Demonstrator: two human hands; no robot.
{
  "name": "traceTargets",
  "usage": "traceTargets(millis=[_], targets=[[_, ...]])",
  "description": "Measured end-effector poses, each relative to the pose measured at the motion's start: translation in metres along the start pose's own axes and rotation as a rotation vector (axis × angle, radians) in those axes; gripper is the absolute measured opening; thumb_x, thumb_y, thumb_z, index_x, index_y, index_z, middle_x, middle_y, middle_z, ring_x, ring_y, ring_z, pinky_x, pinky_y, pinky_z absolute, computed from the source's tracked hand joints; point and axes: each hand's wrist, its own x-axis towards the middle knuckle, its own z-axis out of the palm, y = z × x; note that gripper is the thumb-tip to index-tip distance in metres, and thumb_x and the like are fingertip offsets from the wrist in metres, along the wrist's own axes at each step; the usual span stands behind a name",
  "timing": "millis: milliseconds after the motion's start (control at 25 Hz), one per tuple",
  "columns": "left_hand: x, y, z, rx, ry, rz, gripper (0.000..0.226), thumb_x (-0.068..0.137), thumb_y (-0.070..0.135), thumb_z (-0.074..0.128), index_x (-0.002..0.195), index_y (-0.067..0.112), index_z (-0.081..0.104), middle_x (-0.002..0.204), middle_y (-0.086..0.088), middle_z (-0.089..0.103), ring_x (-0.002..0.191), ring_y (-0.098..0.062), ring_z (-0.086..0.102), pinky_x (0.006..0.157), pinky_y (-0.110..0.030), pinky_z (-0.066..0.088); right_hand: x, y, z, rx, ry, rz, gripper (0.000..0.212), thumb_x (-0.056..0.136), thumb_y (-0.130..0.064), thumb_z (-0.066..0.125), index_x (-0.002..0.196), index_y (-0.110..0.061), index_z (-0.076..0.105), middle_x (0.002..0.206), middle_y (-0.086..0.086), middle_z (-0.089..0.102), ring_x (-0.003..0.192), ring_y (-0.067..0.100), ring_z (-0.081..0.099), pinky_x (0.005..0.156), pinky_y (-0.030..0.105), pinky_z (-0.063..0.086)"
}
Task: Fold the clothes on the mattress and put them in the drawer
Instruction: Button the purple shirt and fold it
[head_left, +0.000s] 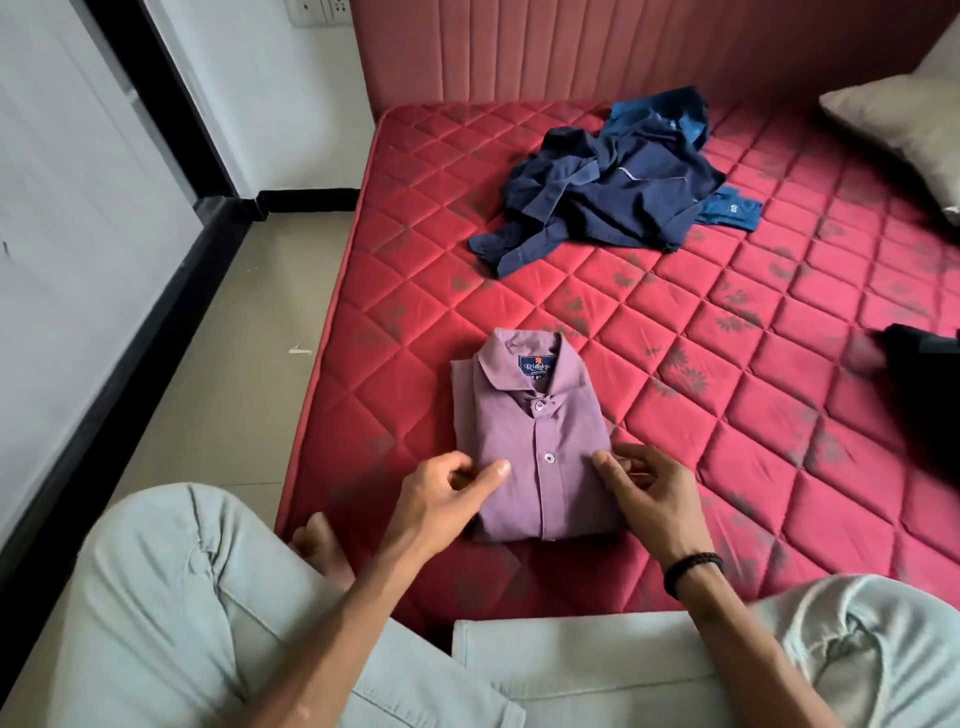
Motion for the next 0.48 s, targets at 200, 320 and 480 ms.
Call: traceTargets(millis=[200, 320, 480], targets=[[0.003, -0.011, -0.007, -0.18, -0.1, -0.082, 0.04, 0.088, 0.034, 0.08, 0.063, 0.019, 0.052, 0.052, -0.002, 0.054, 0.048, -0.014, 0.049, 0.053, -0.027, 0.039, -0.001, -0.004, 0.001, 0.079, -0.045, -0.074, 0.013, 0.086, -0.012, 0.082, 0.096, -0.01, 0.075, 0.073, 0.0, 0.07, 0.058, 0.001, 0.057, 0.057, 0.015, 0.049], [-0.003, -0.015, -0.01, -0.081, -0.064, -0.081, 0.047, 0.083, 0.056, 0.077, 0.065, 0.017, 0.056, 0.049, 0.003, 0.052, 0.046, -0.014, 0.048, 0.052, -0.027, 0.037, -0.003, -0.003, 0.004, 0.035, -0.041, -0.063, 0.01, 0.086, -0.016, 0.083, 0.093, -0.015, 0.075, 0.07, -0.005, 0.068, 0.055, -0.003, 0.056, 0.055, 0.016, 0.048], [0.033, 0.006, -0.017, -0.063, 0.156, -0.067, 0.051, 0.079, 0.075, 0.066, 0.075, 0.024, 0.07, 0.054, 0.005, 0.061, 0.047, -0.015, 0.053, 0.054, -0.032, 0.044, 0.02, -0.01, 0.008, 0.079, 0.018, -0.036, 0.016, 0.086, -0.028, 0.083, 0.09, -0.014, 0.076, 0.067, -0.005, 0.067, 0.053, 0.0, 0.057, 0.053, 0.018, 0.047]])
